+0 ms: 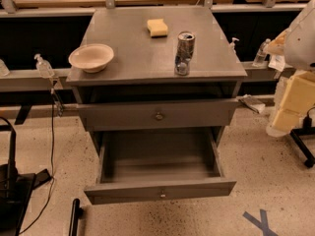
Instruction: Close middle drawer
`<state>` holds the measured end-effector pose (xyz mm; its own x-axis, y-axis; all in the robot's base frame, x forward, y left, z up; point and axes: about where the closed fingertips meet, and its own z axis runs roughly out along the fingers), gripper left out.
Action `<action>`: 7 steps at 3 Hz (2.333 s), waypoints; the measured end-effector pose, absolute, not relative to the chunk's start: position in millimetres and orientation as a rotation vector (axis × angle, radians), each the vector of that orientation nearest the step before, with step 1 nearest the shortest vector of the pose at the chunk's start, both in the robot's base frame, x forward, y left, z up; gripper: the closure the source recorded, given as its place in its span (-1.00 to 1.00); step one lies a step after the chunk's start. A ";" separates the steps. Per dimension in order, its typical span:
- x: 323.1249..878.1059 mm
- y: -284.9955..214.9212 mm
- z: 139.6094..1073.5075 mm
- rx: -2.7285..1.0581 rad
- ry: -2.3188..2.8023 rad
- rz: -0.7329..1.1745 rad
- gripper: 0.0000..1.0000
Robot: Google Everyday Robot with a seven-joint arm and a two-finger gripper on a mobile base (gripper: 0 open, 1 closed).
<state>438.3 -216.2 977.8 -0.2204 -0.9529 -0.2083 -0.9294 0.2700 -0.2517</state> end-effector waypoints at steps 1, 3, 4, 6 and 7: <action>438.3 -216.2 977.8 -1.721 2.227 -0.104 -1.00; 436.9 -201.3 951.2 -1.693 2.115 0.046 -1.00; 432.3 -191.5 864.9 -1.640 2.100 0.204 -1.00; 431.6 -190.4 831.7 -1.614 2.121 0.206 -1.00; 458.6 -181.2 757.7 -1.691 2.069 0.272 -1.00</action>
Offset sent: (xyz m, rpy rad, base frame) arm 0.0058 0.0031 -0.0263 0.1693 -0.0155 0.0274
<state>458.6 -181.2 757.7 -0.1455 -0.8758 -0.4602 -0.9650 0.2283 -0.1294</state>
